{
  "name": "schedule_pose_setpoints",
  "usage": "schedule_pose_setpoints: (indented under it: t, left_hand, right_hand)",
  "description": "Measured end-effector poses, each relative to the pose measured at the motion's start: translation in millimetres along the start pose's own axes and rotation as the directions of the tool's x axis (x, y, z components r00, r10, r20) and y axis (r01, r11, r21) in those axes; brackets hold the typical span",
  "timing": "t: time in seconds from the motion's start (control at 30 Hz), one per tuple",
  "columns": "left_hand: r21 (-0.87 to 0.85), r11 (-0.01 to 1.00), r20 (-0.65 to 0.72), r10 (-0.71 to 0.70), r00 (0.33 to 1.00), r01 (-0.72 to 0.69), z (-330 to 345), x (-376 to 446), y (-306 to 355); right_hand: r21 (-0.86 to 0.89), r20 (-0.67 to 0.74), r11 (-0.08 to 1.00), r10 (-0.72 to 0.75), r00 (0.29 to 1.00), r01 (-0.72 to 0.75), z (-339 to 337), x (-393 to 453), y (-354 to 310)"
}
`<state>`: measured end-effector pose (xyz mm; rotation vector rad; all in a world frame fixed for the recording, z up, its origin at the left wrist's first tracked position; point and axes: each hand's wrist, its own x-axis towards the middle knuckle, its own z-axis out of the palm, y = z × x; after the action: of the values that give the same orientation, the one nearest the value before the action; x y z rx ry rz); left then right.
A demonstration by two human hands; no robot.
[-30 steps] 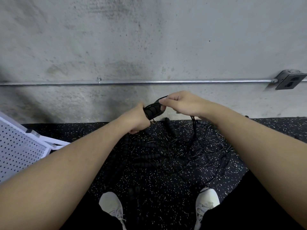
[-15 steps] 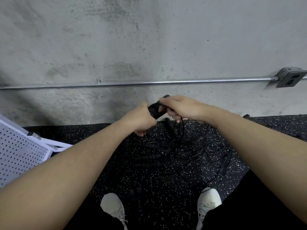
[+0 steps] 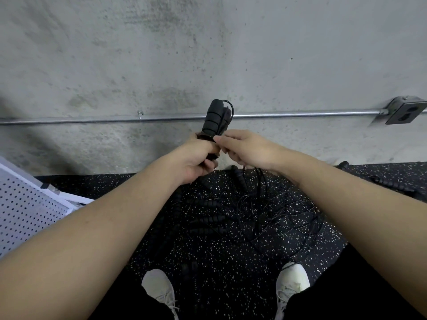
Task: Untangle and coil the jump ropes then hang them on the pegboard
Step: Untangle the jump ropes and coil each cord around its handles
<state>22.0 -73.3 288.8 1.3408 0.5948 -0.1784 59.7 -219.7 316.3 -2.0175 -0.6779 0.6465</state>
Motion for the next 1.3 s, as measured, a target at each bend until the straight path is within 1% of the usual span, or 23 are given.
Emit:
schedule_pose_setpoints:
  t: [0.07,0.13,0.17,0.23,0.3,0.37,0.43,0.53,0.6,0.63,0.7,0.8,0.87,0.97,1.03,1.07,1.13,1.23,1.3]
  left_hand:
    - [-0.041,0.999,0.064,0.009,0.998,-0.006,-2.6,-7.0,3.7]
    - [-0.086,0.996,0.133,0.033,0.991,-0.022,-4.0,-15.9,6.8]
    - [-0.095,0.995,0.173,0.054,0.983,-0.038,-5.0,-21.2,8.1]
    - [-0.079,0.993,0.246,0.104,0.964,-0.087,-8.5,-31.1,10.4]
    - [-0.072,0.991,0.314,0.132,0.940,-0.115,-12.6,-38.1,12.3]
    - [-0.094,0.990,0.359,0.131,0.924,-0.104,-16.9,-42.3,14.3]
    - [-0.117,0.990,0.388,0.115,0.915,-0.075,-21.3,-46.2,15.1]
    - [-0.211,0.977,0.428,0.104,0.898,-0.013,-21.9,-49.2,17.8]
    - [-0.236,0.972,0.375,0.096,0.922,-0.005,-15.7,-49.5,19.4]
    - [-0.235,0.972,0.320,0.100,0.942,-0.024,-10.8,-48.5,19.3]
    - [-0.210,0.971,0.174,0.148,0.973,-0.110,-0.9,-42.7,14.6]
    - [-0.216,0.951,-0.027,0.219,0.975,-0.220,9.6,-35.6,5.0]
    - [-0.242,0.939,-0.078,0.233,0.969,-0.246,11.3,-33.9,4.9]
    - [-0.278,0.928,-0.075,0.238,0.968,-0.249,5.7,-31.1,10.8]
    - [-0.327,0.919,-0.074,0.208,0.975,-0.221,-0.5,-26.4,13.3]
    - [-0.363,0.909,-0.076,0.189,0.979,-0.204,-4.0,-24.5,14.4]
    - [-0.435,0.884,-0.060,0.162,0.985,-0.172,-12.2,-21.6,17.4]
    - [-0.511,0.852,0.053,0.162,0.985,-0.113,-20.5,-20.2,22.4]
    - [-0.513,0.856,0.151,0.163,0.975,-0.063,-23.2,-22.1,23.5]
  right_hand:
    - [-0.008,-0.018,0.999,0.034,0.999,-0.034,-4.5,-2.4,-0.5]
    - [0.043,-0.024,0.996,0.078,0.997,-0.077,-7.8,-2.6,1.0]
    - [0.082,-0.005,0.991,0.102,0.995,-0.101,-9.5,-2.4,2.1]
    - [0.149,0.078,0.980,0.120,0.990,-0.130,-11.8,-2.5,3.7]
    - [0.204,0.139,0.975,0.056,0.989,-0.084,-11.2,-5.8,4.5]
    - [0.268,0.139,0.963,-0.031,0.990,-0.007,-9.0,-10.4,2.5]
    - [0.307,0.103,0.951,-0.073,0.992,0.038,-6.4,-12.2,0.9]
    - [0.311,0.019,0.948,-0.073,0.997,0.063,-3.9,-11.3,-0.9]
    - [0.350,-0.042,0.934,-0.062,0.997,0.072,-3.2,-9.2,-0.6]
    - [0.360,-0.077,0.930,-0.048,0.996,0.072,-2.9,-7.8,-0.6]
    - [0.365,-0.134,0.930,-0.001,0.991,0.050,-3.3,-5.5,-0.2]
    - [0.343,-0.157,0.939,0.033,0.987,0.023,-1.6,-4.7,0.1]
    - [0.324,-0.167,0.946,0.045,0.985,0.012,1.3,-5.5,-0.9]
    - [0.307,-0.158,0.952,0.049,0.986,0.002,3.7,-4.5,-1.8]
    - [0.226,-0.148,0.974,0.016,0.989,0.018,2.0,-1.1,2.6]
    - [0.185,-0.132,0.982,-0.010,0.991,0.035,0.8,-0.1,4.9]
    - [0.153,-0.057,0.986,-0.057,0.997,0.065,-1.0,-0.3,7.9]
    - [0.133,0.033,0.986,-0.105,0.994,0.100,-5.1,-4.3,11.0]
    - [0.110,0.077,0.987,-0.127,0.989,0.118,-9.6,-6.7,12.3]
